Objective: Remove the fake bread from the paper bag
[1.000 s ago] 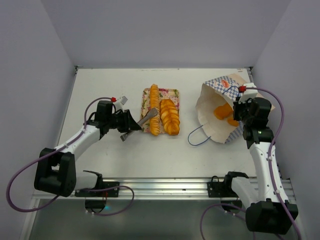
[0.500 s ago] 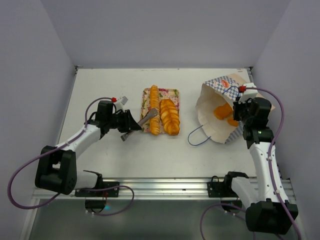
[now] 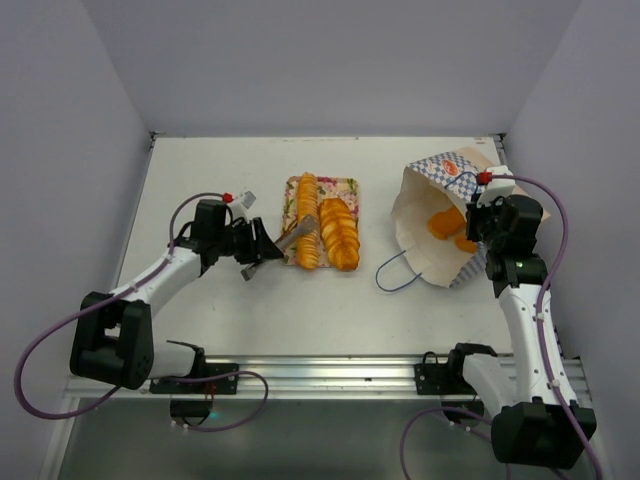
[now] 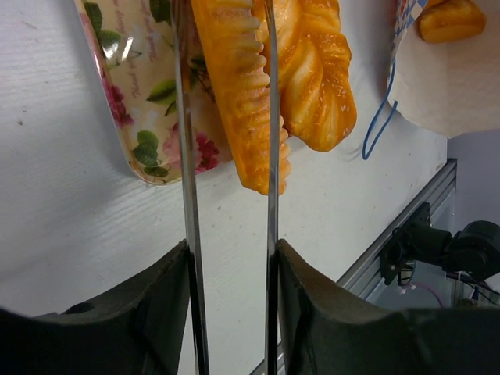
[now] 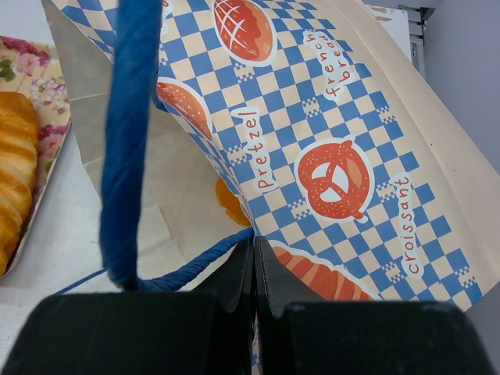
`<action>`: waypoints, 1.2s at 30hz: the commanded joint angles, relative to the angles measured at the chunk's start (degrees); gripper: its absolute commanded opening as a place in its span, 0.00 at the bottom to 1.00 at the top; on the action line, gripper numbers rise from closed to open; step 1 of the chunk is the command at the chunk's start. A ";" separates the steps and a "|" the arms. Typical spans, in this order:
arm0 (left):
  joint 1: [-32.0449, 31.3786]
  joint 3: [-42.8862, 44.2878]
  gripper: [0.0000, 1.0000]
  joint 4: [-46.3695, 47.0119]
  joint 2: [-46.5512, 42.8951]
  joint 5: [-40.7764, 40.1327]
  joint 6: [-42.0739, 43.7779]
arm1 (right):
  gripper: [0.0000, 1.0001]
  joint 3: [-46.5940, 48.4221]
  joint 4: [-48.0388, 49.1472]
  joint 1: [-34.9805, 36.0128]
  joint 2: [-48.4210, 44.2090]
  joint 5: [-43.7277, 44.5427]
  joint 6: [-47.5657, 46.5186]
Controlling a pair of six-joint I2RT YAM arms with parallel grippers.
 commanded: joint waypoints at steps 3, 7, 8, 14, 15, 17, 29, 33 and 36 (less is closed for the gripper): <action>0.47 3.85 0.51 -1.45 -1.94 -0.88 1.97 | 0.00 -0.16 2.02 -0.44 -1.01 -0.64 -0.28; 0.47 4.99 0.52 -2.77 -2.38 -2.89 2.49 | 0.00 -0.16 2.11 -0.44 -1.01 -0.73 -0.28; 0.47 5.25 0.52 -3.29 -2.46 -3.25 2.76 | 0.00 -0.15 2.11 -0.44 -1.01 -0.73 -0.28; 0.47 6.40 0.52 -5.05 -3.08 -6.33 3.72 | 0.00 -0.24 2.11 -0.44 -1.01 -0.82 -0.28; 0.47 6.57 0.52 -5.32 -3.17 -6.68 3.90 | 0.00 -0.16 2.02 -0.44 -1.01 -0.82 -0.28; 0.47 7.10 0.52 -6.02 -3.52 -7.56 4.34 | 0.00 -0.24 2.11 -0.44 -1.01 -0.73 -0.28; -4.95 9.91 0.45 -6.11 -11.25 -4.75 6.80 | 0.00 0.11 0.44 -0.44 -1.19 -6.70 -2.91; -13.84 10.71 0.42 -5.94 -11.52 -5.63 6.28 | 0.00 0.46 -1.84 -0.44 -1.28 -13.72 -6.16; -20.78 10.27 0.42 -4.18 -11.52 -6.76 5.31 | 0.00 1.07 -4.29 -0.44 -0.84 -20.93 -8.97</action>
